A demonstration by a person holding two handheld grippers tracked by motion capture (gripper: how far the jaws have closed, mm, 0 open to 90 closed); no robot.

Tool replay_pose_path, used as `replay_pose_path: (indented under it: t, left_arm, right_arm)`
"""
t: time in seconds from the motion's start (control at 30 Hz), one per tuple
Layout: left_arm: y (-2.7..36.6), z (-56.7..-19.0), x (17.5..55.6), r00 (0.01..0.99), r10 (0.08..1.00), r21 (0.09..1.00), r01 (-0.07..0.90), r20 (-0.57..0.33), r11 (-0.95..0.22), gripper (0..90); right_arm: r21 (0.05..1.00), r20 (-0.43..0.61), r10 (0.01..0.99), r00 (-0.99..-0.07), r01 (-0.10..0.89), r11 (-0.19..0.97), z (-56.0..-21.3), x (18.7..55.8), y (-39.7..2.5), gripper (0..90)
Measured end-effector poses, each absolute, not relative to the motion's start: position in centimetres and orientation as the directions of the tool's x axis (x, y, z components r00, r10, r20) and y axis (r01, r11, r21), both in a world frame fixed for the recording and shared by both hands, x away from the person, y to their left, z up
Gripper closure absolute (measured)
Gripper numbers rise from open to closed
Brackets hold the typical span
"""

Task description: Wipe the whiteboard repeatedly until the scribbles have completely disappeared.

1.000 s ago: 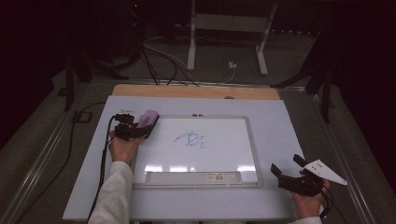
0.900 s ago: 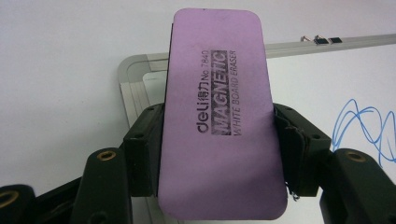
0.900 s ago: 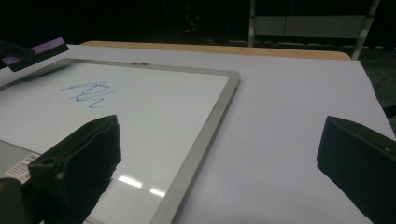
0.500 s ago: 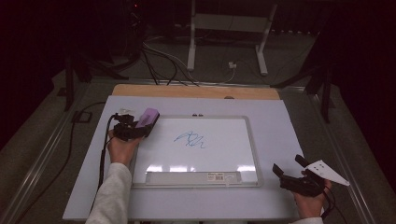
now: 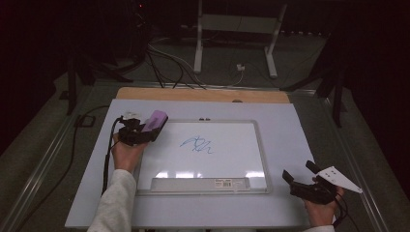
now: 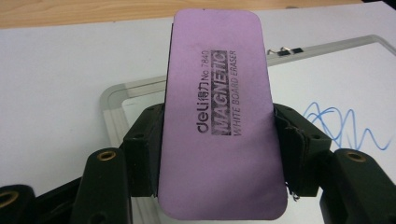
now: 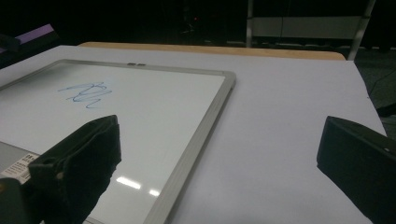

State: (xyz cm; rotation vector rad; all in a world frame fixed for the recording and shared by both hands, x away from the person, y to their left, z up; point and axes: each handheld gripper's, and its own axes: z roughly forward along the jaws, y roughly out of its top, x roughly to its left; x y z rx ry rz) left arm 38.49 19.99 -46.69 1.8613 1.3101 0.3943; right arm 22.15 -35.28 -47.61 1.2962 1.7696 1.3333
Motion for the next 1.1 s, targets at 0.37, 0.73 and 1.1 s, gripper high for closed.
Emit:
replay_pose_path:
  t: [0.37,0.73,1.1]
  left_arm:
    - [18.8,-46.8,38.4,0.451,0.876,0.756,0.631,-0.173,-0.175,41.6]
    - [17.6,-47.1,38.3,0.482,0.863,0.748,0.627,-0.152,-0.219,41.6]
    - [16.4,-47.6,38.1,0.524,0.844,0.733,0.619,-0.119,-0.281,41.6]
  right_arm:
    - [0.933,0.106,0.922,-0.373,0.358,0.038,-47.6,22.2,-35.2,0.0]
    - [0.932,0.103,0.920,-0.378,0.361,0.044,-47.7,22.2,-35.0,0.0]
    - [0.931,0.101,0.918,-0.383,0.363,0.049,-47.8,22.3,-35.0,0.0]
